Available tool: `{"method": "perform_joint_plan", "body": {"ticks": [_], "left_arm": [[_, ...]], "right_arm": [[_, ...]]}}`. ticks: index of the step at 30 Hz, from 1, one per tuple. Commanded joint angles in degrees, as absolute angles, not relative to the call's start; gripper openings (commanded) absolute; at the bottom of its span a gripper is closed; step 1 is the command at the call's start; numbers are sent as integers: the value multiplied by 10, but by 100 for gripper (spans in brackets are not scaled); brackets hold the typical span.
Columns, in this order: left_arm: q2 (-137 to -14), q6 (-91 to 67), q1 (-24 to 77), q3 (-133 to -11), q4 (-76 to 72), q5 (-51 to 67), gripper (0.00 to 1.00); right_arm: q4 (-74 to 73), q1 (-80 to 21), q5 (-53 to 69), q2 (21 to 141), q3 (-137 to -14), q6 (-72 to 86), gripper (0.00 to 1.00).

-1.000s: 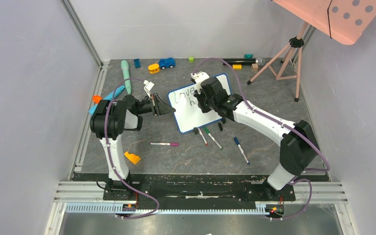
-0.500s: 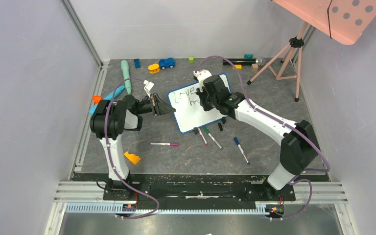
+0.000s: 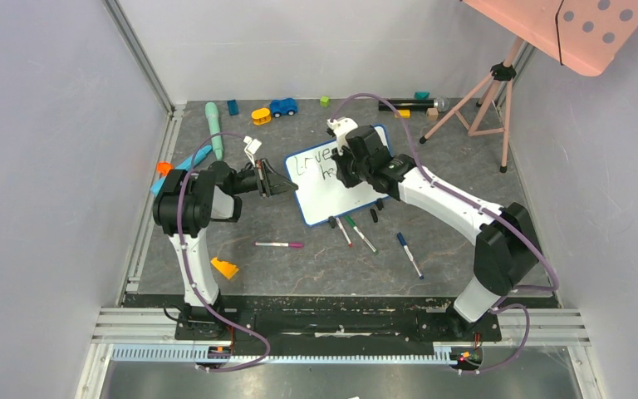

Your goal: Write a sentence on the whiteboard

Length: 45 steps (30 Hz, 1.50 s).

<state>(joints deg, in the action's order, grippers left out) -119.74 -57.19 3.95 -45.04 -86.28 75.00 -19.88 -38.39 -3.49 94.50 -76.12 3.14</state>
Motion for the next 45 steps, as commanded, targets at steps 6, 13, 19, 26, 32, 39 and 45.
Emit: {"method": "perform_joint_plan", "body": {"ticks": [6,13,19,26,32,39,45], "left_arm": [[-1198,-585,45,-449,-892,780,2],[-1199,-587,45,-452,-892,781,2],[-1200,-587,45,-452,-892,780,2],[-1200,-588,45,-453,-892,781,2],[-1202,-589,45,-453,-892,781,2],[-1202,-589,45,-454,-892,782,2],[-1202,-589,45,-454,-892,783,2]], "right_arm": [[-191,-381,-48,930,-725,32,0],[-199,-381,-90,927,-741,32,0],[-206,-381,-98,930,-756,34,0],[-193,-379,-59,904,-762,31,0],[-193,-366,-56,896,-771,35,0],[-198,-351,-53,913,-781,43,0],[-199,-350,-45,928,-798,37,0]]}}
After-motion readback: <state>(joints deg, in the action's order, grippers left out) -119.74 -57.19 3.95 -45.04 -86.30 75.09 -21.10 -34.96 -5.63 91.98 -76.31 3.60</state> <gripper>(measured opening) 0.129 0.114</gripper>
